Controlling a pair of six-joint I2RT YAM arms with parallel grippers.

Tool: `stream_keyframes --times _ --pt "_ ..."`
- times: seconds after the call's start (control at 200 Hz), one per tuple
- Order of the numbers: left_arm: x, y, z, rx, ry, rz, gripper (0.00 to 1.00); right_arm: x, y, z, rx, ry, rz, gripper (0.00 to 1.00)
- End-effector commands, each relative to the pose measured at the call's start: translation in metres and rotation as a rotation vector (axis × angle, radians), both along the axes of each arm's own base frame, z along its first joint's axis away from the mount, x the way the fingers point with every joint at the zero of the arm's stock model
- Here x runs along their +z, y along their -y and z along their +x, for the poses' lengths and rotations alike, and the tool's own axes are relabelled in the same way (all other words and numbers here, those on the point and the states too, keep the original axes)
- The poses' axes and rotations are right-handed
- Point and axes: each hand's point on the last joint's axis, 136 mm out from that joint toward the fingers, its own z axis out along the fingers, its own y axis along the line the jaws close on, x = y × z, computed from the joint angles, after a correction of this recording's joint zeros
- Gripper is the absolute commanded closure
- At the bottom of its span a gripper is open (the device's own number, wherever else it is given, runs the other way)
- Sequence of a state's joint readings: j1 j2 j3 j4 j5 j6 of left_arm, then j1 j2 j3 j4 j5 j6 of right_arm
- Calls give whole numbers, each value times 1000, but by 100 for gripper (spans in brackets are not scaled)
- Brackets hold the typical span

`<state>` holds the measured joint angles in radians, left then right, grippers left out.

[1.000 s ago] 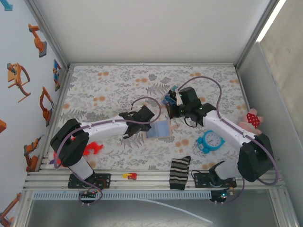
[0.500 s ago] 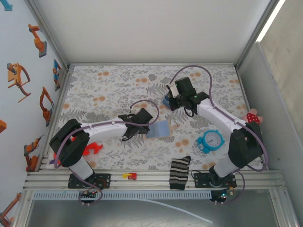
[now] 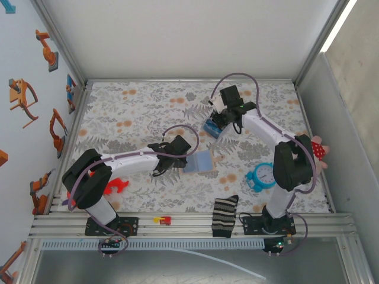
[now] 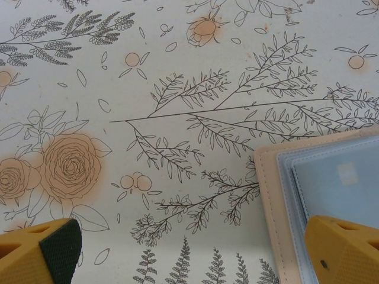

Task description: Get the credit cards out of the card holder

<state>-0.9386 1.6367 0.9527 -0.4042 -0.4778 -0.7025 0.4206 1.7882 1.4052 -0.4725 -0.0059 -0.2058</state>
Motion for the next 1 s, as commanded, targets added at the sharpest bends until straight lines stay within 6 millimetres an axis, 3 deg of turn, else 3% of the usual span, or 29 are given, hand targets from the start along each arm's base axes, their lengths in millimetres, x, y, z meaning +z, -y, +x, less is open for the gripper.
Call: stream_keyframes --times 0.0,0.992 --pt "7 -7 -1 25 12 -16 3 3 9 11 12 -2 -35 100" --pt "8 -7 0 34 16 -24 3 -26 3 37 74 -78 -21 100"
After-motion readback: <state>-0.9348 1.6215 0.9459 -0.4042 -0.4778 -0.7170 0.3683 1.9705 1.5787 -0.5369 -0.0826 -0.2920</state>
